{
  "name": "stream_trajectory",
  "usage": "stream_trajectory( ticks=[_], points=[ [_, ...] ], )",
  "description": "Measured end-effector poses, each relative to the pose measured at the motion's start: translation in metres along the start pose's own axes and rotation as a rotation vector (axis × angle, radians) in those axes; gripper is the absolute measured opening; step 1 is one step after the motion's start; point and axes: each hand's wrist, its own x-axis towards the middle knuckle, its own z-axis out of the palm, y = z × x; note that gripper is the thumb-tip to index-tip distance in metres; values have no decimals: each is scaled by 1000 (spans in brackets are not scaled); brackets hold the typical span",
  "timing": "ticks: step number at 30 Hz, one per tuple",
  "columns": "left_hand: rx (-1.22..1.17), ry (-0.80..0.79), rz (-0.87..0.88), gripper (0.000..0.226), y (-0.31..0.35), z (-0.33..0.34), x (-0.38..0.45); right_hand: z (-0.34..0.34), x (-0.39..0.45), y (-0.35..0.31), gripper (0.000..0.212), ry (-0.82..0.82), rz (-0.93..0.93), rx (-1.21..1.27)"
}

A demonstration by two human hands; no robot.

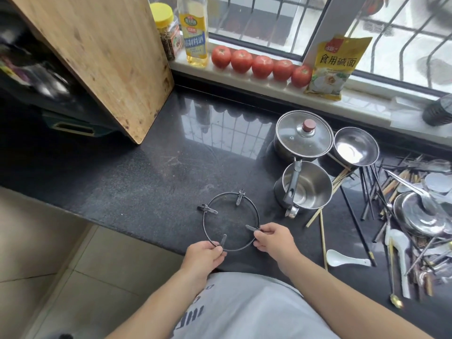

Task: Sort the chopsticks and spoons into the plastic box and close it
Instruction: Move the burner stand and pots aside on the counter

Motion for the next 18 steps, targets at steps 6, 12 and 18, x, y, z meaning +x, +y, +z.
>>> stream_trajectory(
  ticks=[6, 12, 18],
  points=[
    [-68, 6, -17, 9, 1, 2, -3, -3, -3, -3, 11, -39, 14, 19],
    [30, 15, 31, 13, 5, 2, -5, 0, -3, -1, 9, -1, 1, -72],
    [630, 193, 270, 30, 21, 1, 12, -8, -9, -3, 12, -9, -19, -162]
  ],
)
